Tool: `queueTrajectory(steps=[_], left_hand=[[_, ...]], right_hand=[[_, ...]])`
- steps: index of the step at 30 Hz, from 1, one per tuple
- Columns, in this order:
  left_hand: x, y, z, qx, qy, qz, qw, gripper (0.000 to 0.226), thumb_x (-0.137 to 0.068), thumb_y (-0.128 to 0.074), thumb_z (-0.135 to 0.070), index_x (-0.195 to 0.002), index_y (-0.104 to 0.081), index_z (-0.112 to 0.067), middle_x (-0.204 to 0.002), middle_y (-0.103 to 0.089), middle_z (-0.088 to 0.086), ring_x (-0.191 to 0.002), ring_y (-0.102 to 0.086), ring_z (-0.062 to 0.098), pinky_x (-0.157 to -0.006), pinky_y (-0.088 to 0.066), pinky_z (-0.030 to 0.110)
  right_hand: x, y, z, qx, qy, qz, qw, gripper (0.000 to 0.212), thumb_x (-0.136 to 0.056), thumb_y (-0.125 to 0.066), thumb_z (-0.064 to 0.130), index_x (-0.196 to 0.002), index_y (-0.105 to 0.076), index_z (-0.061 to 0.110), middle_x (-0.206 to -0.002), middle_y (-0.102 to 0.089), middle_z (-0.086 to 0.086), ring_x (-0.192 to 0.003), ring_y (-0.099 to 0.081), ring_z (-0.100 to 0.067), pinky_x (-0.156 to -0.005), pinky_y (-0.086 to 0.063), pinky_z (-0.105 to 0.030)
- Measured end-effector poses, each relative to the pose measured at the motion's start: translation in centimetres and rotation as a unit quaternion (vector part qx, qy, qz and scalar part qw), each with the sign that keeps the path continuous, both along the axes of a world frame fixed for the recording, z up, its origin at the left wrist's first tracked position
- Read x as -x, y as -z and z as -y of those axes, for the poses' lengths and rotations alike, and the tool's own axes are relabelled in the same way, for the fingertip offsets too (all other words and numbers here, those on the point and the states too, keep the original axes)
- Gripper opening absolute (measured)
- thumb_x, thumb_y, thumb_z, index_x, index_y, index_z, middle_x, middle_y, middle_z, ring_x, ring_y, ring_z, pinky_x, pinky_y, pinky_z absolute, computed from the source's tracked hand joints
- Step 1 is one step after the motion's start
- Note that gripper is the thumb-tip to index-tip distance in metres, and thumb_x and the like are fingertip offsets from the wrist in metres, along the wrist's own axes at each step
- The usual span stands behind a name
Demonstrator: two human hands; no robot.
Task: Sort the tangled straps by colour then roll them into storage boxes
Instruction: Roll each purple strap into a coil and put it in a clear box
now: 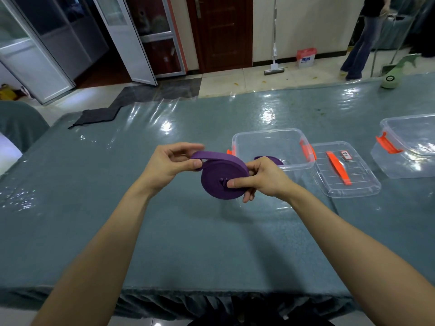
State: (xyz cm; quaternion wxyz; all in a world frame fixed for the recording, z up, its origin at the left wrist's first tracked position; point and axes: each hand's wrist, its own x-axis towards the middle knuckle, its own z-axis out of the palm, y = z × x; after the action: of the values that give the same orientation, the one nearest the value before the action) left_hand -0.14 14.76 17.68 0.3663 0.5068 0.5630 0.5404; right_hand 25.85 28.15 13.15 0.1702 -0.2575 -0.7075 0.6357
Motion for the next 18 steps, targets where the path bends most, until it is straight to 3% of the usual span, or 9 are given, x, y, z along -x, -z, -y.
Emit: queueTrajectory(steps=[2,4,9,14,18], left_hand=[[0.0,0.2,0.1,-0.023,-0.015,0.020,0.999,0.048,-0.083,-0.091,-0.007,-0.128,-0.079,-0.017,-0.104,-0.080,0.015,-0.098,-0.080,0.033,-0.096,-0.066,0.045],[-0.2,0.6,0.2,-0.040,-0.034,0.035,0.998,0.041,-0.083,-0.090,-0.005,-0.122,-0.079,-0.013,-0.109,-0.081,0.017,-0.101,-0.079,0.033,-0.097,-0.066,0.049],[-1.6,1.8,0.4,-0.051,-0.056,0.056,0.996,0.028,-0.090,-0.084,-0.007,-0.114,-0.084,-0.022,-0.111,-0.084,0.010,-0.099,-0.081,0.022,-0.090,-0.065,0.034],[-2.5,2.8,0.2,-0.037,-0.057,0.079,0.995,0.030,-0.092,-0.083,-0.006,-0.117,-0.084,-0.023,-0.113,-0.083,0.011,-0.100,-0.081,0.025,-0.086,-0.068,0.038],[-3.1,2.5,-0.4,-0.034,-0.065,0.099,0.992,0.032,-0.086,-0.082,-0.007,-0.115,-0.083,-0.021,-0.111,-0.082,0.008,-0.096,-0.080,0.024,-0.081,-0.067,0.035]], right_hand=[[0.2,0.0,0.3,0.013,0.016,-0.018,1.000,0.026,-0.079,-0.098,0.031,-0.098,-0.087,0.019,-0.077,-0.079,-0.015,-0.058,-0.075,-0.032,-0.056,-0.060,-0.033],[0.3,0.1,0.6,0.031,0.037,-0.045,0.998,0.029,-0.079,-0.097,0.031,-0.100,-0.087,0.014,-0.081,-0.079,-0.021,-0.057,-0.074,-0.032,-0.055,-0.059,-0.032],[0.7,0.3,1.3,0.063,0.082,-0.078,0.992,0.034,-0.073,-0.098,0.030,-0.099,-0.086,0.011,-0.086,-0.076,-0.030,-0.052,-0.070,-0.031,-0.051,-0.056,-0.030],[0.7,1.6,2.2,0.094,0.115,-0.087,0.985,0.045,-0.072,-0.095,0.028,-0.103,-0.082,-0.002,-0.083,-0.074,-0.027,-0.049,-0.067,-0.029,-0.049,-0.054,-0.032],[0.4,2.4,2.7,0.099,0.120,-0.087,0.984,0.044,-0.073,-0.096,0.030,-0.103,-0.082,0.000,-0.083,-0.075,-0.025,-0.049,-0.068,-0.029,-0.049,-0.055,-0.031]])
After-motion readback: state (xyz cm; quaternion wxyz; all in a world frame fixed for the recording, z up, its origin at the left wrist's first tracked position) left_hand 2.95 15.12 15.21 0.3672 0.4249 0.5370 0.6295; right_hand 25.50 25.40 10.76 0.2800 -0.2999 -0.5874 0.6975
